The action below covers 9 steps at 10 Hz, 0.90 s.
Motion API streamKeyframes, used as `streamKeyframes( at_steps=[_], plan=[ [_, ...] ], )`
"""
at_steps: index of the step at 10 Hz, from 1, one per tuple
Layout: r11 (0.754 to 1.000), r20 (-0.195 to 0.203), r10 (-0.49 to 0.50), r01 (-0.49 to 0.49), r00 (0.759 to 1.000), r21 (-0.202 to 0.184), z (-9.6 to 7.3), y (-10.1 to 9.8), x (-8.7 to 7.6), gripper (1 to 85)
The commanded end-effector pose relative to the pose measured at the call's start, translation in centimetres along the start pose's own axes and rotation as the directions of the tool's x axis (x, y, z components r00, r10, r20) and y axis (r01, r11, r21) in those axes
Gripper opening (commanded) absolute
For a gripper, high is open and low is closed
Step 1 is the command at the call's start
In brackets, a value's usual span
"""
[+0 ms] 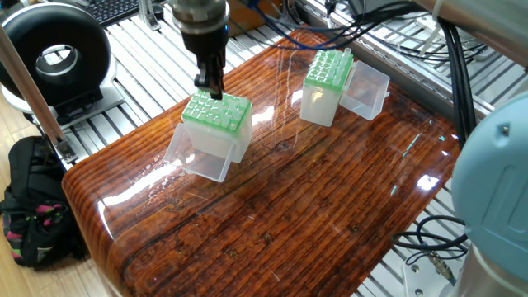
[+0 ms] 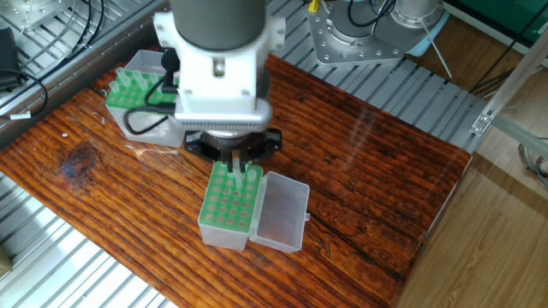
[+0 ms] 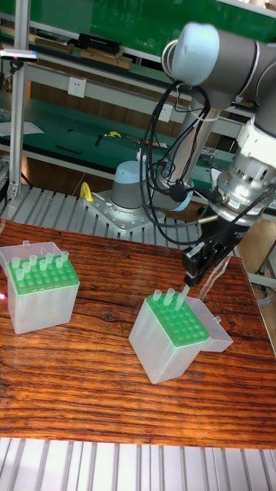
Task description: Transfer all large pipette tips from one holder to another
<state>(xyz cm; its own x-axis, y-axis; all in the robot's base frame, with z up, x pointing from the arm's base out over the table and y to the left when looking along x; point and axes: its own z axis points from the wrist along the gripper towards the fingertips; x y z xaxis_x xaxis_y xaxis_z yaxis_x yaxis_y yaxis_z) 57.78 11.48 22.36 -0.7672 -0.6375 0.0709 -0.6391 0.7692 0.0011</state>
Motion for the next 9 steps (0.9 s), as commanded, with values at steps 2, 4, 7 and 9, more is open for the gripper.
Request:
streamKeyframes(
  at_steps=[2, 4, 7, 9],
  plan=[
    [0.999, 0.001, -0.004, 0.004, 1.0, -0.032, -2.4, 0.1, 0.3, 13.7],
    [1.0, -0.003, -0.011, 0.011, 1.0, -0.027, -3.2, -0.7, 0.7, 13.7],
    [0.999, -0.004, -0.024, 0.024, 1.0, -0.044, -4.7, -1.6, 1.6, 13.7],
    [0.999, 0.008, -0.016, 0.016, 1.0, -0.05, -5.0, -1.8, 1.7, 13.7]
  ],
)
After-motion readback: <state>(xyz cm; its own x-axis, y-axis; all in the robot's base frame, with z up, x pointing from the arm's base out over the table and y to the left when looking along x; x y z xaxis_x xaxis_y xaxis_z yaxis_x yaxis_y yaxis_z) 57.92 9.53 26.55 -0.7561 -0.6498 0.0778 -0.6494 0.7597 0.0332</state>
